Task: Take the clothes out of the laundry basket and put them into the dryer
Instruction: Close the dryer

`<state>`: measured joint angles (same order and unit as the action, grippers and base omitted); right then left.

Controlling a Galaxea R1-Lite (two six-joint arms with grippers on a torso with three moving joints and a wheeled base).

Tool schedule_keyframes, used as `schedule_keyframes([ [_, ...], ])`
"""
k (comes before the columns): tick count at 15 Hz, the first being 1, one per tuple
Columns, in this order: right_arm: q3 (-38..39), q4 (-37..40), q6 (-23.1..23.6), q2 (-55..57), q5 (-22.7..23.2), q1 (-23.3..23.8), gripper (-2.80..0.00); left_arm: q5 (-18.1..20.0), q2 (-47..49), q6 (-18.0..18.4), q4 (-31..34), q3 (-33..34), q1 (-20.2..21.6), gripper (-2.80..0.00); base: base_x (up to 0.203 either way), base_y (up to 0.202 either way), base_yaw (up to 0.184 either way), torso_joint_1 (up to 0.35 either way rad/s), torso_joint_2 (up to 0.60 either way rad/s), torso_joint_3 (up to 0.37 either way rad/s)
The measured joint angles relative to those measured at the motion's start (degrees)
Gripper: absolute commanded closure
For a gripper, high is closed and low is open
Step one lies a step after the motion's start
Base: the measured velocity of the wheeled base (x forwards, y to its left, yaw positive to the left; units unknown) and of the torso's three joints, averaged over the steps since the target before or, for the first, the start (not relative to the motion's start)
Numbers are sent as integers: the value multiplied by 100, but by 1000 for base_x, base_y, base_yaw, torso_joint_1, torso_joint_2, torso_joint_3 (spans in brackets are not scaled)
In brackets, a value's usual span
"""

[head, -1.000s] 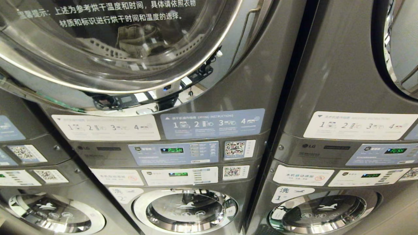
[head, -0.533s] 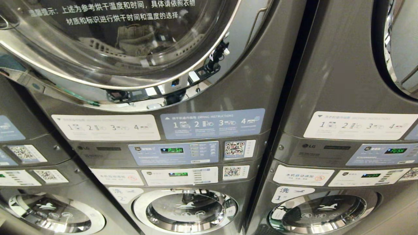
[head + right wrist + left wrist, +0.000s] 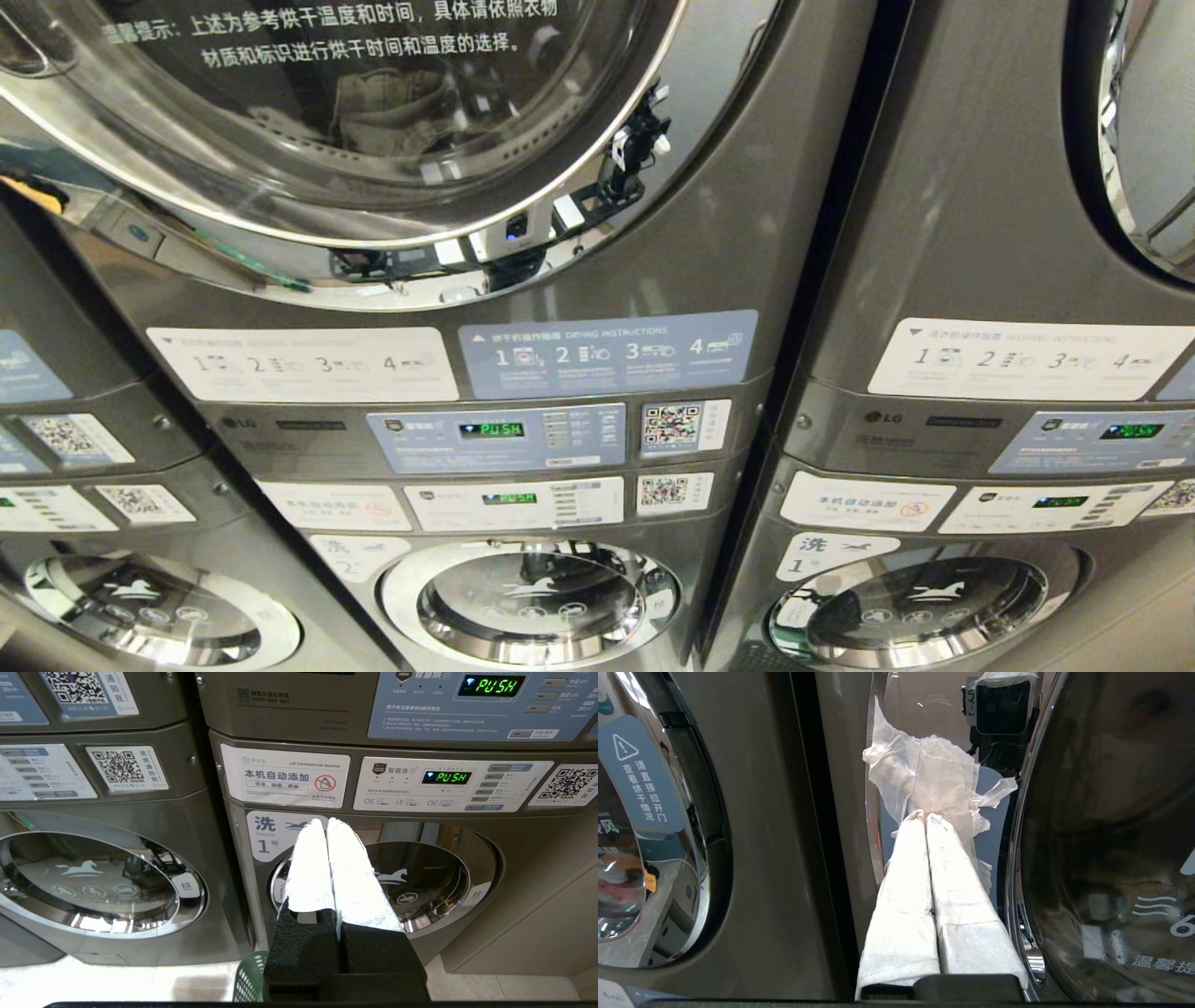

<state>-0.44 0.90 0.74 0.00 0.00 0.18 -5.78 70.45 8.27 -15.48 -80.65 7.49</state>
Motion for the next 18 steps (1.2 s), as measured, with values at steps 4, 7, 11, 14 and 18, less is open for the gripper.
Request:
schedule_keyframes([
  [4,0,0,0,0,0,0,0,287,86,-123,-13,0,-2,0,0,0,0,0,0,0],
  [7,0,2,0,0,0,0,0,429,215,-245,-28,-5,-5,0,0,0,0,0,0,0],
  [11,0,0,0,0,0,0,0,625,458,-251,-311,-18,-5,0,0,0,0,0,0,0],
  [14,0,0,0,0,0,0,0,627,619,-236,-372,-106,-2,0,0,0,0,0,0,0],
  [18,0,0,0,0,0,0,0,624,823,-236,-374,-314,12,0,0,0,0,0,0,0],
])
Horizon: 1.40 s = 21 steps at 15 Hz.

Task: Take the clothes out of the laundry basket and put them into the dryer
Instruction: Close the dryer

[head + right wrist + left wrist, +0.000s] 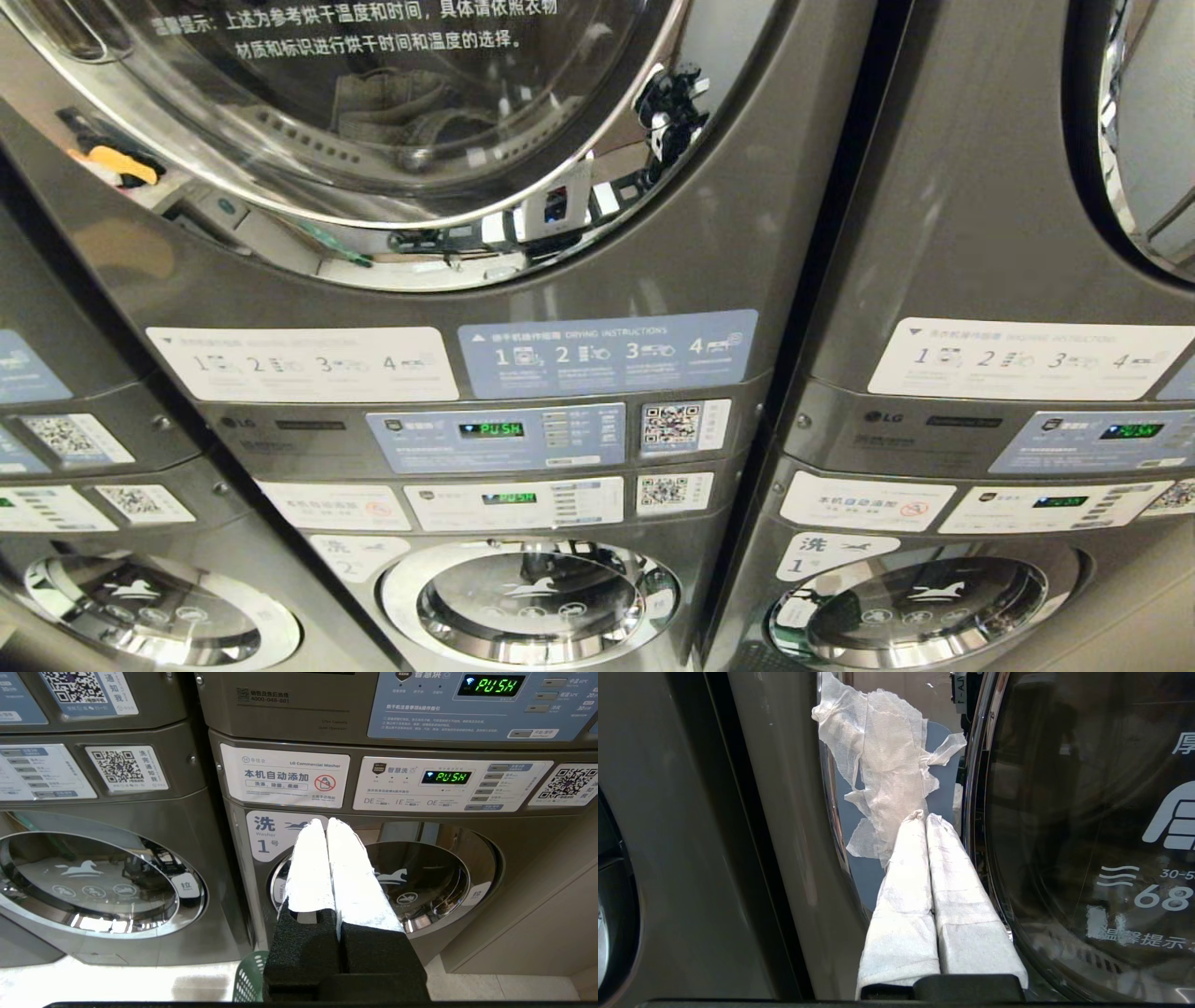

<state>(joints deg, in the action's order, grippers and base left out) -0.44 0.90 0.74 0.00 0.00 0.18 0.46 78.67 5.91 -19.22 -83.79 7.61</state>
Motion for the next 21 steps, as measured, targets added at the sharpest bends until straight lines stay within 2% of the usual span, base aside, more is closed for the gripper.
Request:
schedule_keyframes([
  [8,0,-2,2,0,0,0,0,6,390,-13,-301,-93,2,0,0,0,0,0,0,0],
  [18,0,-2,0,0,0,0,0,17,665,-48,-310,-86,-23,0,0,0,0,0,0,0],
  [21,0,-2,-6,0,0,0,0,156,744,-89,-325,-88,-44,0,0,0,0,0,0,0],
])
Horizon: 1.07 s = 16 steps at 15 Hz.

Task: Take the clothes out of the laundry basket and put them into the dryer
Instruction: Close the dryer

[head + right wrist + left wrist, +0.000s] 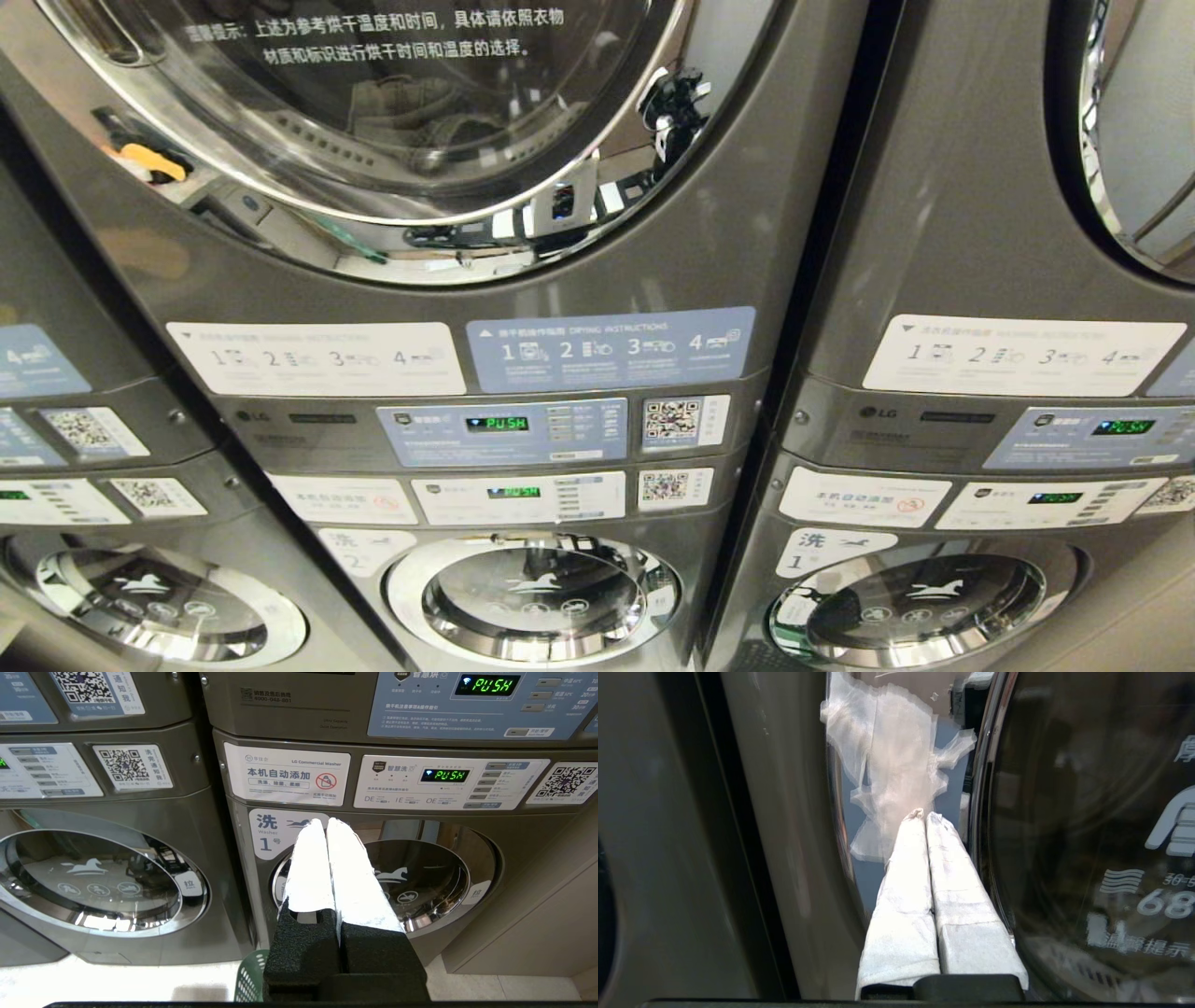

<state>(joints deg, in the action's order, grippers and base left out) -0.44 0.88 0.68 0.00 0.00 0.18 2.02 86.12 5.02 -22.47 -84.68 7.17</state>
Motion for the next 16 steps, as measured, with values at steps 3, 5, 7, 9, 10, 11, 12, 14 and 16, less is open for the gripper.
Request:
schedule_keyframes([
  [3,0,0,-2,0,0,0,0,29,87,-154,20,4,2,0,0,0,0,0,0,0],
  [5,0,0,-1,0,0,0,0,32,103,-138,28,-2,2,0,0,0,0,0,0,0],
  [7,0,0,-1,0,0,0,0,9,27,-34,64,-2,0,0,0,0,0,0,0,0],
  [9,0,0,0,0,0,0,0,-42,-225,188,117,15,7,0,0,0,0,0,0,0],
  [10,0,0,0,0,0,0,0,-68,-426,325,164,22,10,0,0,0,0,6,27,-1],
  [11,0,0,0,0,0,0,0,-95,-647,459,224,36,11,0,0,0,0,2,41,11],
  [12,0,0,0,0,0,0,0,-109,-895,599,273,63,11,0,0,0,0,6,34,6],
  [14,0,0,-2,0,0,0,0,-118,-1512,851,494,202,21,0,0,0,0,-26,30,23],
  [16,0,2,-2,0,0,2,0,-108,-2177,970,848,598,21,0,0,0,0,-13,11,11],
])
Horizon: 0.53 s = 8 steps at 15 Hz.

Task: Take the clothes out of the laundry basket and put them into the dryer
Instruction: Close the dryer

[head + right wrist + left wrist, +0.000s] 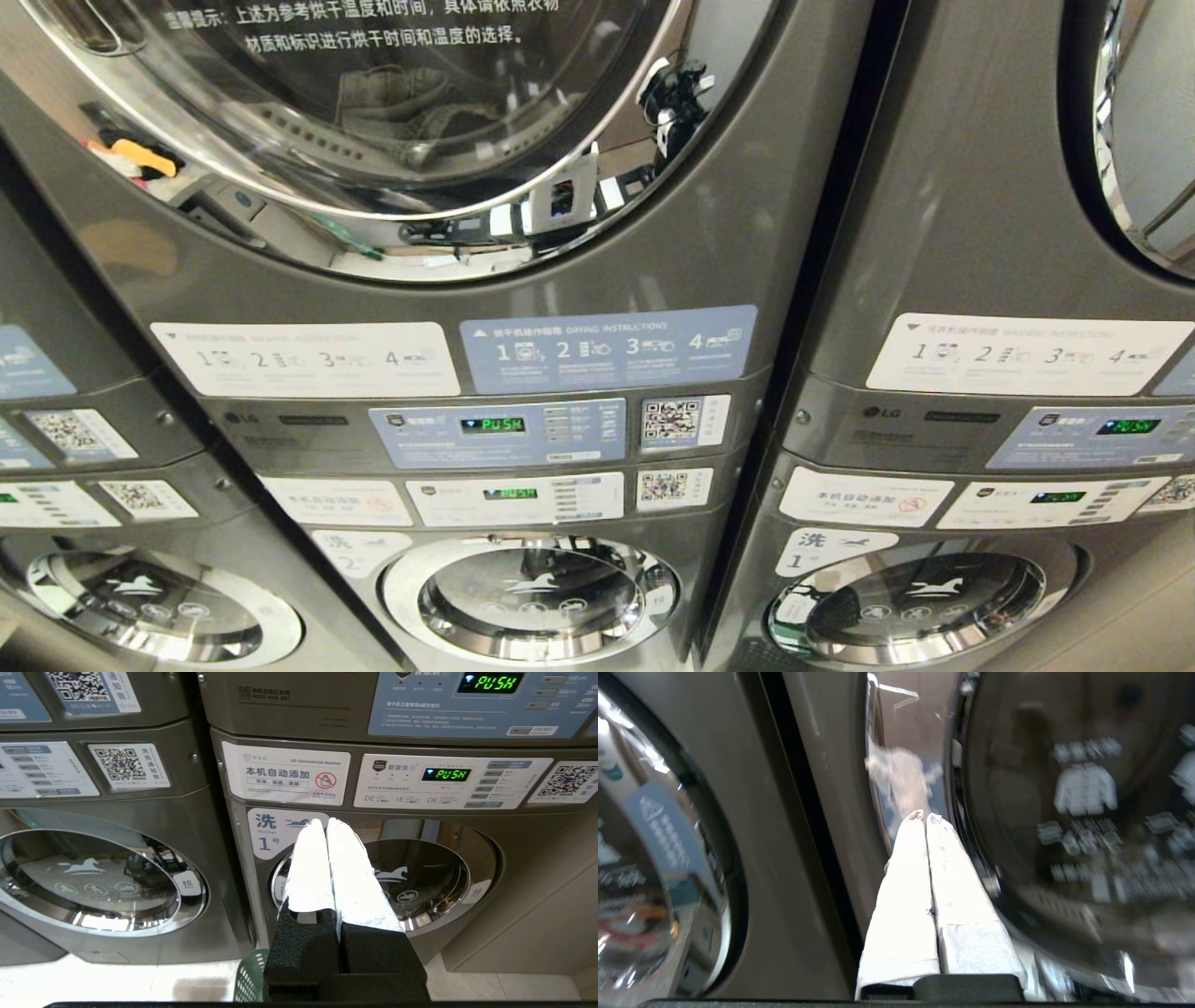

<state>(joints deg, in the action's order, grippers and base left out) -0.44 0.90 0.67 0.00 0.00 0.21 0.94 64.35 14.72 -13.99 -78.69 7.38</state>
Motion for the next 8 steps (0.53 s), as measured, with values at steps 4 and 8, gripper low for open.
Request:
schedule_keyframes([
  [4,0,2,-1,0,0,-2,0,28,-1428,30,532,1826,-9,0,0,0,0,0,0,0],
  [8,-9,24,38,0,5,-5,0,325,-2896,-146,913,4686,-44,0,0,0,0,0,0,0],
])
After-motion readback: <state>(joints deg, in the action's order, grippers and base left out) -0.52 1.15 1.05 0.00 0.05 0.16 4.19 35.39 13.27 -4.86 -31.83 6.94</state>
